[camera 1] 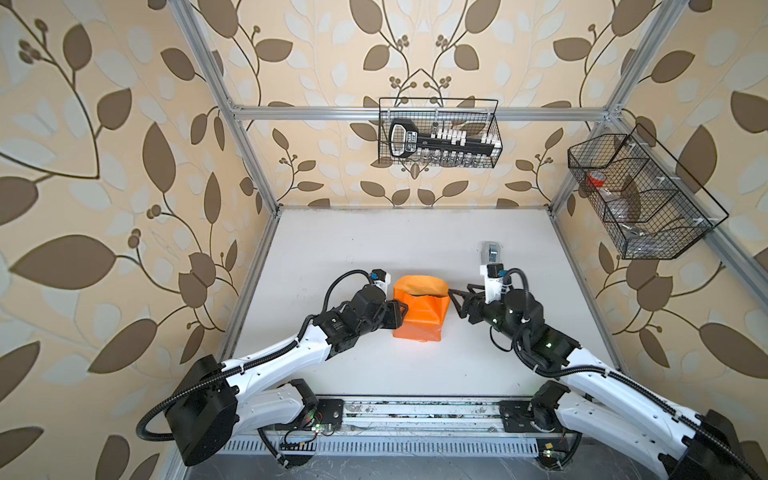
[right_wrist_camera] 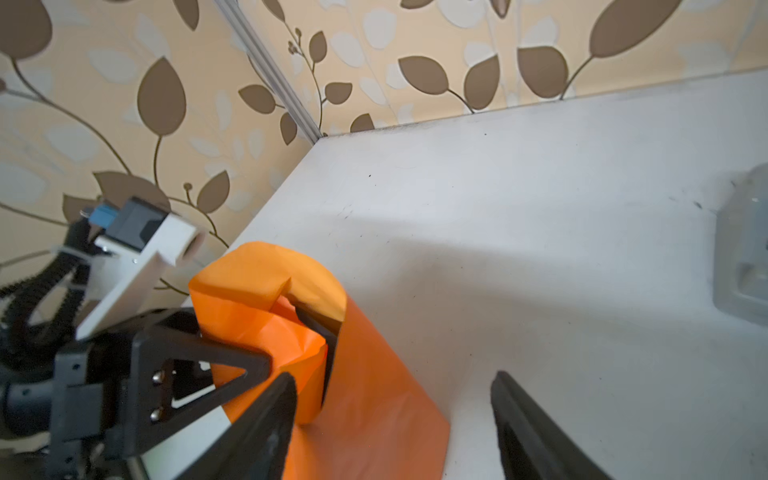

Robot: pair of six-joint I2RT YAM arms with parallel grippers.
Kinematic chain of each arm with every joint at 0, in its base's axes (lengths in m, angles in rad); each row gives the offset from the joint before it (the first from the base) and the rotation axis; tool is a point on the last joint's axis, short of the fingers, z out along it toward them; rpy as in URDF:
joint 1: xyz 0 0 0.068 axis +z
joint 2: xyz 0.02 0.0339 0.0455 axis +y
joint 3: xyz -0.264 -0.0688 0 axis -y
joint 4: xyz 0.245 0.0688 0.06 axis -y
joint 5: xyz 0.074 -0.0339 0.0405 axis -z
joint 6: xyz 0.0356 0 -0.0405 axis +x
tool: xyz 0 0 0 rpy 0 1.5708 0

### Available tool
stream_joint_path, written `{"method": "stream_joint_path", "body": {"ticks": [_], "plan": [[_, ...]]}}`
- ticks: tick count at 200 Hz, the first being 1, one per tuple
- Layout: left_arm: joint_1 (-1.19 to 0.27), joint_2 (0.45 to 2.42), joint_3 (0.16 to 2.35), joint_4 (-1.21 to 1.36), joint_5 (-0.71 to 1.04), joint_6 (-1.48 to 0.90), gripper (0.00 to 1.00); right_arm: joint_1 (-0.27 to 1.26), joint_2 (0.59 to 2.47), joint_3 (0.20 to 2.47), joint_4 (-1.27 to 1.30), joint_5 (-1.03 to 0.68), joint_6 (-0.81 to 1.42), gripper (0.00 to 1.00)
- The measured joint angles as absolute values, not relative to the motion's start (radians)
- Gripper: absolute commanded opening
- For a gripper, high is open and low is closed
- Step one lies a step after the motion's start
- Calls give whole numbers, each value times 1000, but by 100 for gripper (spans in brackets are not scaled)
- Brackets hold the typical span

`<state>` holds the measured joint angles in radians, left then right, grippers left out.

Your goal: Wrap the gift box in paper

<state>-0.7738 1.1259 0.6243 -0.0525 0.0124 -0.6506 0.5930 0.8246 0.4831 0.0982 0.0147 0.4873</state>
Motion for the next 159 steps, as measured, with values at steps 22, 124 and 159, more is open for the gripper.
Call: {"method": "stream_joint_path", "body": {"ticks": [22,124,159], "plan": [[-780,1133,628,-53,6,-651,43,607,805,473,91,-25,502,82],[-780,1159,656,-72,-4,-654,43,794,910,360,265,132,499,85],[-780,1159,657,-75,-4,-654,43,837,983,361,297,186,490,74]]}}
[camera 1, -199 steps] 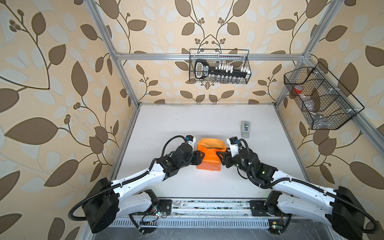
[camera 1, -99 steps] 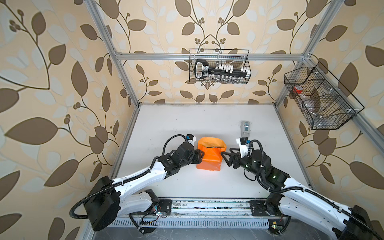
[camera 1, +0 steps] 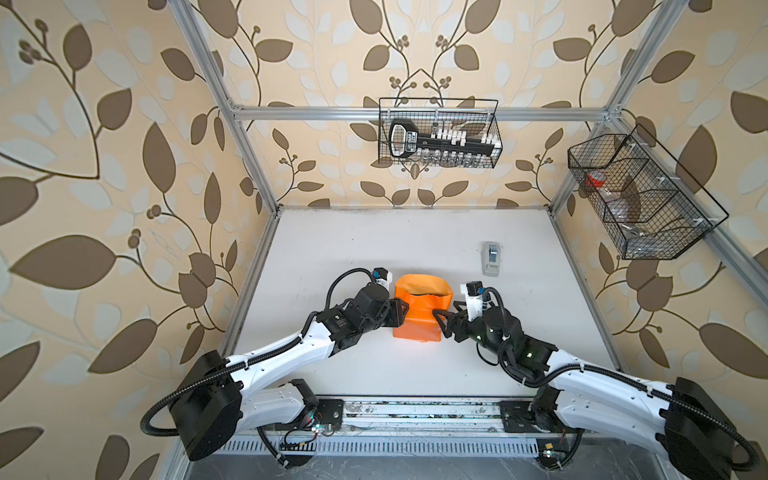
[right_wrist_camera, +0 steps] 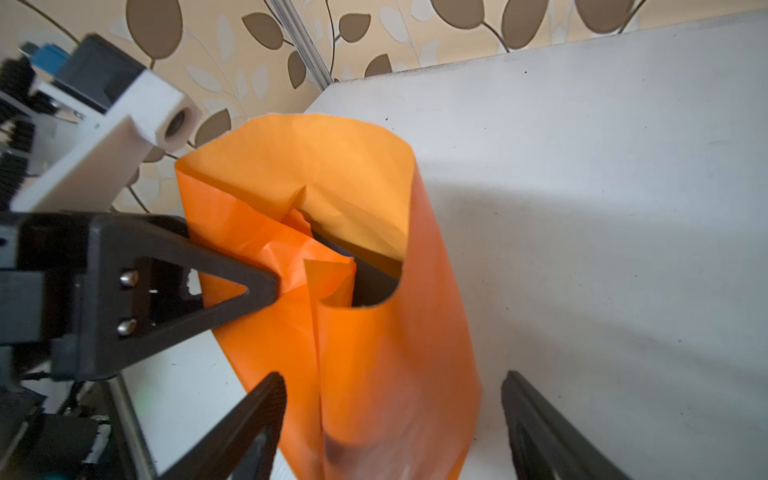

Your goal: Wrap the gift box in paper

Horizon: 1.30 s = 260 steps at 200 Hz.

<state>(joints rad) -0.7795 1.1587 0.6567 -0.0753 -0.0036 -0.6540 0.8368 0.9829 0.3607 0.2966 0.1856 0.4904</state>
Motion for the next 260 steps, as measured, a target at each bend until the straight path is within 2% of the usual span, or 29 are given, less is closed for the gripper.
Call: {"method": "stream_joint_path", "body": {"ticks": [13,39,87,132,146,193,243,260], "plan": [[-780,1159,657,-75,-4,-654,43,843,1000,365,295,211,487,64],[-780,1161,658,-75,-4,-654,43,844,1026,381,296,249,487,51],[-780,1163,659,-74,-4,-657,43,847,1034,406,295,260,490,34],[-780,1168,663,-75,-4,-658,43,862,1033,435,278,263,483,10],[-780,1174,668,-75,-4,-658,43,866,1034,442,274,262,485,9],[-787,1193,680,-74,-7,-662,43,872,1042,460,266,246,493,16],[-787,1194,681,-75,-8,-662,43,876,1103,472,274,188,522,13],[-787,1194,681,-76,-8,-663,43,879,1121,473,282,175,535,17]]}}
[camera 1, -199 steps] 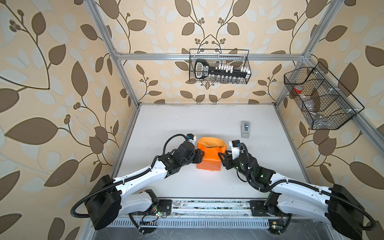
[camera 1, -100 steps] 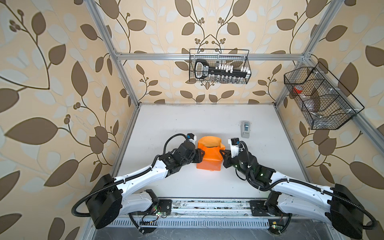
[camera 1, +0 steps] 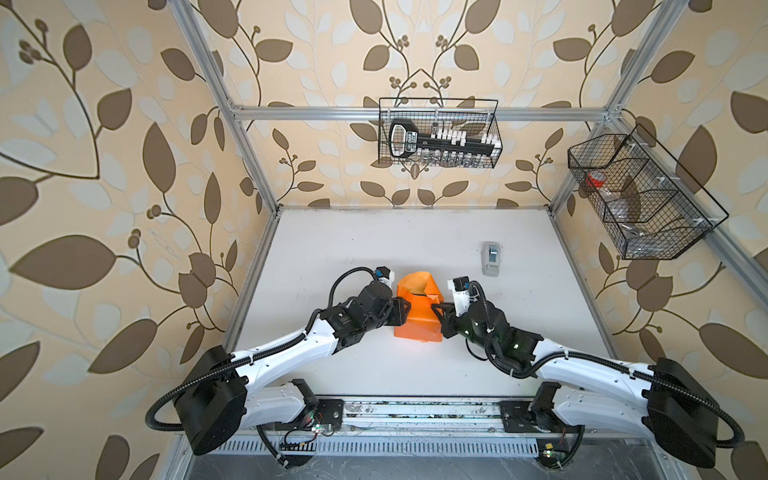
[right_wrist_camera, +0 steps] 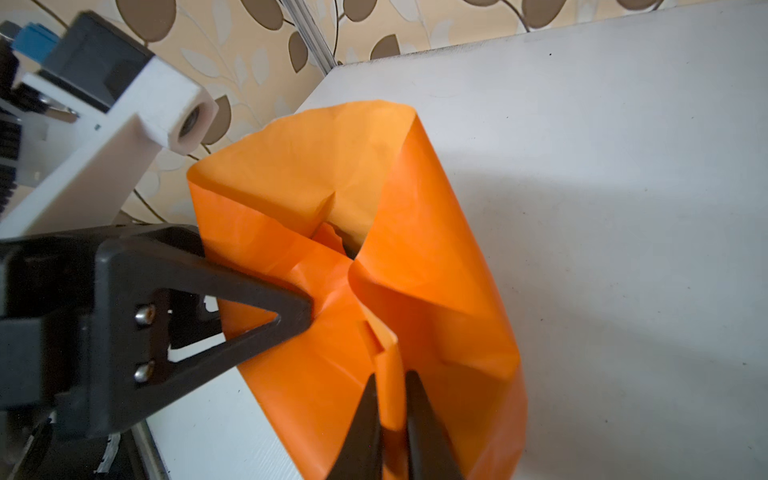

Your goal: Wrap the gift box in paper

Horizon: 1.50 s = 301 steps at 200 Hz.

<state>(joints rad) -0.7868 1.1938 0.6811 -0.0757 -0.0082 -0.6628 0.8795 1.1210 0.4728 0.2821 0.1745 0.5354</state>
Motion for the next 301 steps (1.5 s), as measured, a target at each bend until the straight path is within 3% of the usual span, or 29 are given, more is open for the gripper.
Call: {"method": "stream_joint_path", "body": {"ticks": [49,86,105,118,128,173,201,233,267,301], "plan": [[-787,1194,681,-77,-8,-664,44,889,1140,477,319,122,567,32],[-793,1193,681,-78,-9,-665,44,892,1143,477,332,87,593,33],[-793,1193,682,-82,-9,-665,51,892,1153,477,348,77,606,32],[-793,1192,690,-105,-8,-669,66,893,1160,477,359,73,611,31],[-793,1191,702,-132,-9,-673,71,894,1165,477,367,72,615,30],[-793,1135,803,-275,-8,-682,73,895,1173,470,391,74,629,27],[-792,1070,825,-291,2,-686,66,895,1173,469,393,75,630,26],[-760,972,825,-337,26,-707,47,895,1173,469,393,75,632,25],[-635,870,786,-363,29,-756,27,895,1173,467,393,78,632,24],[-549,963,716,-320,94,-793,21,895,1173,467,393,78,632,24]]}}
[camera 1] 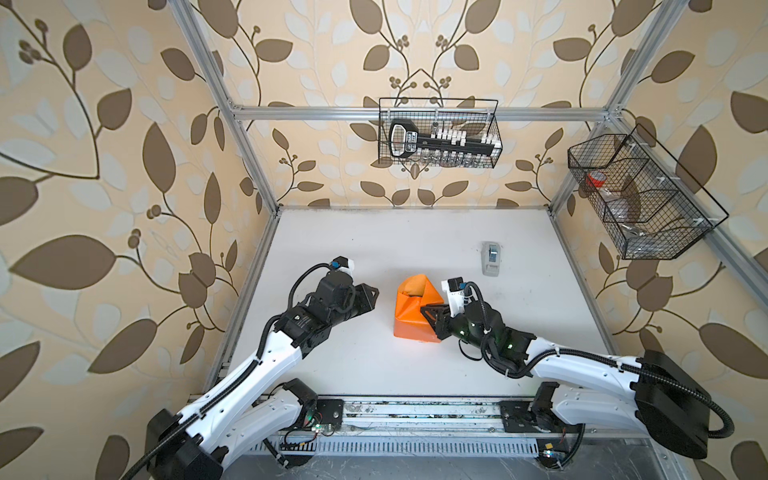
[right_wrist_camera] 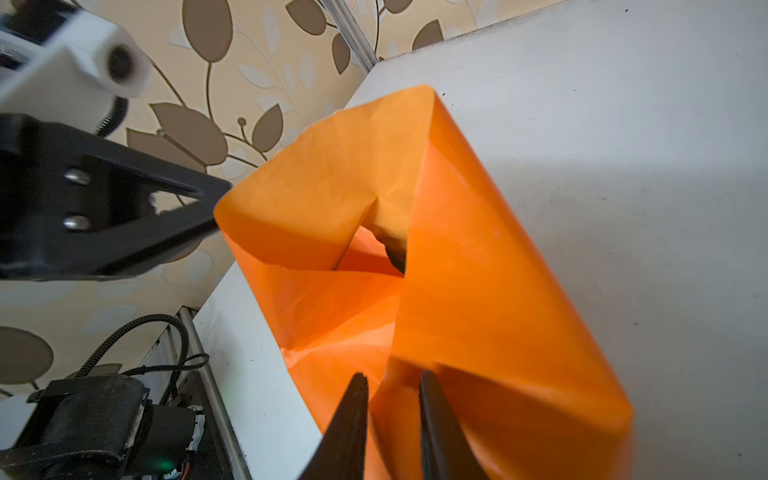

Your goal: Wrap the gift box in paper

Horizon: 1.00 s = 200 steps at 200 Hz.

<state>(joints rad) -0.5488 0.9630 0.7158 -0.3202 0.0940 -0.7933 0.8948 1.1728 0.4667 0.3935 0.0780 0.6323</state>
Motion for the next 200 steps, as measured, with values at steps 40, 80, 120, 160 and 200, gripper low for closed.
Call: {"method": "stream_joint_path", "body": {"ticks": [40,80,120,160,200], "plan": [[-549,1095,677,-191,218,-804,25,894,1172,466,395,78,632,24],[-549,1101,667,-60,335,-820,27,894,1172,465,395,78,633,24],[-551,1176,667,-24,466,-818,27,892,1172,465,396,78,633,23],[-569,1187,687,-33,532,-816,30,892,1172,464,397,78,636,22],[-599,1272,777,-64,587,-815,32,890,1172,462,400,77,637,22]]}}
